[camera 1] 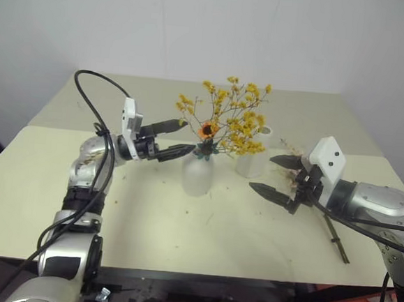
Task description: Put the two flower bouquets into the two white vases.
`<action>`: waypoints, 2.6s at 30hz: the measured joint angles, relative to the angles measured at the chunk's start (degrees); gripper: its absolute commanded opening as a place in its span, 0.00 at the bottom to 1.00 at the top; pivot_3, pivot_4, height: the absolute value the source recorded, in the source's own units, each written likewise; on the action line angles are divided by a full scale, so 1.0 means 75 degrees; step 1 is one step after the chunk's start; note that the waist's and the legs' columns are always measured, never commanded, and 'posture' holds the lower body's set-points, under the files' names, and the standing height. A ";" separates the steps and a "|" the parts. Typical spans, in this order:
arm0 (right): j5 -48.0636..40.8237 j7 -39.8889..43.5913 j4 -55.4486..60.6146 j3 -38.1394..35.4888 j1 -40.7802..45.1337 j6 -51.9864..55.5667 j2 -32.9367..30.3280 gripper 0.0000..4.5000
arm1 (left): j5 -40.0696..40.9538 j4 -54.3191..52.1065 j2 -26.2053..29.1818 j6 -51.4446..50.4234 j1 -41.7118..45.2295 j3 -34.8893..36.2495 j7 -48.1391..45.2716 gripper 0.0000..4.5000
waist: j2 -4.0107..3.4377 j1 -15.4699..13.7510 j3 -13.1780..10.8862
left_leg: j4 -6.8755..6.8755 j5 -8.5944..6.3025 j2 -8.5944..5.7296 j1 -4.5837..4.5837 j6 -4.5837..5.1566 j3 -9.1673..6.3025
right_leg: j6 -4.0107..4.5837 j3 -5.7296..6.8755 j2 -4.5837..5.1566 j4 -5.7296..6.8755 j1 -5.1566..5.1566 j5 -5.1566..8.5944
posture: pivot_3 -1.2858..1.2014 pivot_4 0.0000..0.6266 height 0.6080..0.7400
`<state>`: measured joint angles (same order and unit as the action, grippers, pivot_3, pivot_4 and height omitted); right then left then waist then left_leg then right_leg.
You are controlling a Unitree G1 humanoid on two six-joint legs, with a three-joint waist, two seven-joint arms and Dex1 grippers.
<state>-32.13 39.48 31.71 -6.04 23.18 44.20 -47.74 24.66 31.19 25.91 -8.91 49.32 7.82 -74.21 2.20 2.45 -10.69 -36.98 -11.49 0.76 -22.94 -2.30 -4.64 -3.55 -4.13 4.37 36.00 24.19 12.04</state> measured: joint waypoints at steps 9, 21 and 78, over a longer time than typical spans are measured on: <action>0.0223 0.0051 -0.0226 0.0144 0.0032 -0.0180 0.0031 1.00 | 0.0129 -0.0325 0.0398 -0.0078 -0.0047 0.0416 0.0831 1.00 | 0.0000 -0.0006 0.0000 | -0.0001 0.0000 0.0000 -0.0004 0.0000 0.0000 | 0.0003 0.0001 0.0001 -0.0001 0.0002 -0.0002 | 0.52 0.24 1.00; 0.0136 -0.0045 -0.0240 -0.1484 -0.1543 0.0983 -0.1198 1.00 | 0.1501 -0.4785 0.3244 -0.2118 -0.0953 -0.0133 -0.1528 1.00 | -0.0006 -0.0061 -0.0002 | 0.0001 -0.0001 0.0007 0.0027 0.0002 0.0008 | 0.0004 0.0001 0.0000 0.0000 -0.0028 0.0021 | 0.52 0.24 1.00; 0.3312 -0.3536 -0.8209 -0.1091 0.3842 -0.2794 0.1231 0.05 | -0.3342 0.6148 0.0815 0.3322 0.3976 -0.1007 0.1261 1.00 | -0.0028 0.0186 -0.0017 | 0.0004 -0.0005 -0.0006 -0.0030 0.0009 0.0006 | 0.0046 -0.0002 0.0004 0.0010 0.0030 -0.0018 | 0.52 0.24 1.00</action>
<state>-7.29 12.95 -29.86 -14.23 52.00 23.25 -38.50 -0.40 77.31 32.02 16.00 79.14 0.27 -64.75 1.99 3.85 -10.82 -36.95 -11.53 0.72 -23.17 -2.23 -4.59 -3.20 -4.14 4.41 36.07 24.42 11.91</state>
